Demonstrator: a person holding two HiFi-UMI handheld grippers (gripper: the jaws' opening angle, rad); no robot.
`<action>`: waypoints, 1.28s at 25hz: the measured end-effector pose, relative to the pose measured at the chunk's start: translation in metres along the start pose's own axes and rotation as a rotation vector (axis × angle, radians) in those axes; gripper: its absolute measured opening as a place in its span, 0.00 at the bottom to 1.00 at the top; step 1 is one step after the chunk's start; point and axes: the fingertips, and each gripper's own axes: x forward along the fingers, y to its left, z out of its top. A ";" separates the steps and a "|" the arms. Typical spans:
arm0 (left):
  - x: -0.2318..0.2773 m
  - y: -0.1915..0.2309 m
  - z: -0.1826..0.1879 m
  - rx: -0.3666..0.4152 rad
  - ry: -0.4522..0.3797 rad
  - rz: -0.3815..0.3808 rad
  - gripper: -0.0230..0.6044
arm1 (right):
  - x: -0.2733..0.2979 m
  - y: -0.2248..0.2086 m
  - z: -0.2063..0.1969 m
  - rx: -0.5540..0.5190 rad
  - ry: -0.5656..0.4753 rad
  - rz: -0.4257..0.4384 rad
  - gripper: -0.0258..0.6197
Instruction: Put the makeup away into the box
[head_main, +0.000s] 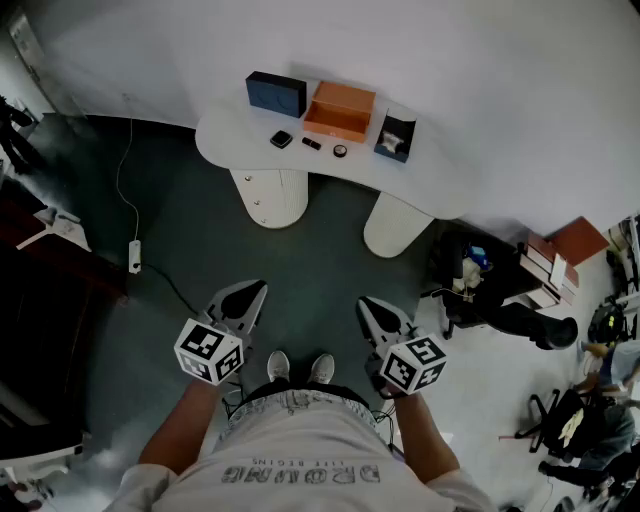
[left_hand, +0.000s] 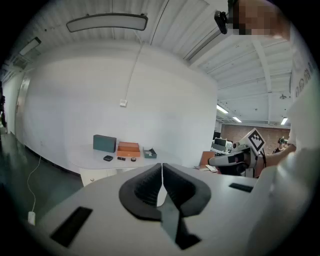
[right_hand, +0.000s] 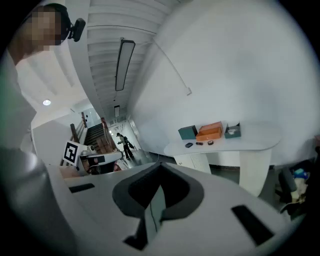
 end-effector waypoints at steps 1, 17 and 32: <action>0.001 0.000 0.000 -0.002 0.000 0.000 0.08 | 0.000 -0.002 0.001 -0.002 -0.001 -0.002 0.05; 0.007 -0.012 0.004 -0.001 -0.010 -0.020 0.07 | -0.005 -0.009 0.007 -0.013 -0.004 -0.011 0.05; 0.011 -0.007 0.010 0.022 -0.015 -0.014 0.07 | 0.003 -0.011 0.016 -0.029 -0.015 -0.014 0.05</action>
